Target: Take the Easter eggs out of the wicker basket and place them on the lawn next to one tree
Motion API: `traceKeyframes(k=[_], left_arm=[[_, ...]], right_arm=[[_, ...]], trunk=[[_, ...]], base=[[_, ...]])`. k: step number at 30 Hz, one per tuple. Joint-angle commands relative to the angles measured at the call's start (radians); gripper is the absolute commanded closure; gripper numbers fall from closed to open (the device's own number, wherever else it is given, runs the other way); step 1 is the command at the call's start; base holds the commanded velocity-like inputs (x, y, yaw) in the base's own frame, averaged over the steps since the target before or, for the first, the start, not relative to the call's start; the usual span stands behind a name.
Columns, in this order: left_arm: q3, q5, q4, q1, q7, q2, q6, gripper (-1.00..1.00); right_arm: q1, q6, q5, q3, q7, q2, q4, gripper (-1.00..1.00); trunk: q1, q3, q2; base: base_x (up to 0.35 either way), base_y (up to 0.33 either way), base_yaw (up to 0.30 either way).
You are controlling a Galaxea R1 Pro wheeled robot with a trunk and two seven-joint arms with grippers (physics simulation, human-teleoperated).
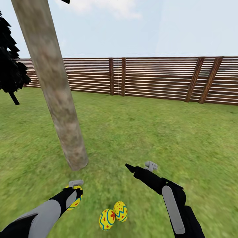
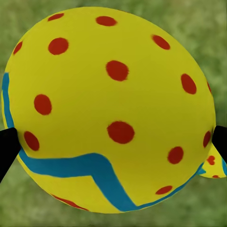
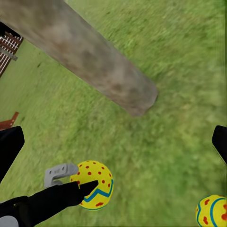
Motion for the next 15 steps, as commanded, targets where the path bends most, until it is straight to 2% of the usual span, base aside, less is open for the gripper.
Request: traceKeyframes(k=[1, 15], left_arm=[[0.008, -0.011, -0.002, 0.000, 0.001, 0.000, 0.006, 1.00], [0.007, -0.018, -0.002, 0.010, 0.001, -0.017, 0.006, 1.00]], right_arm=[[-0.001, 0.002, 0.003, -0.002, 0.005, 0.000, 0.000, -1.00], [-0.001, -0.002, 0.003, -0.002, 0.002, 0.001, 0.000, -1.00]], trunk=[[0.004, -0.004, -0.008], [0.058, -0.048, -0.106]], base=[[0.000, 0.000, 0.000], [0.000, 0.000, 0.000]])
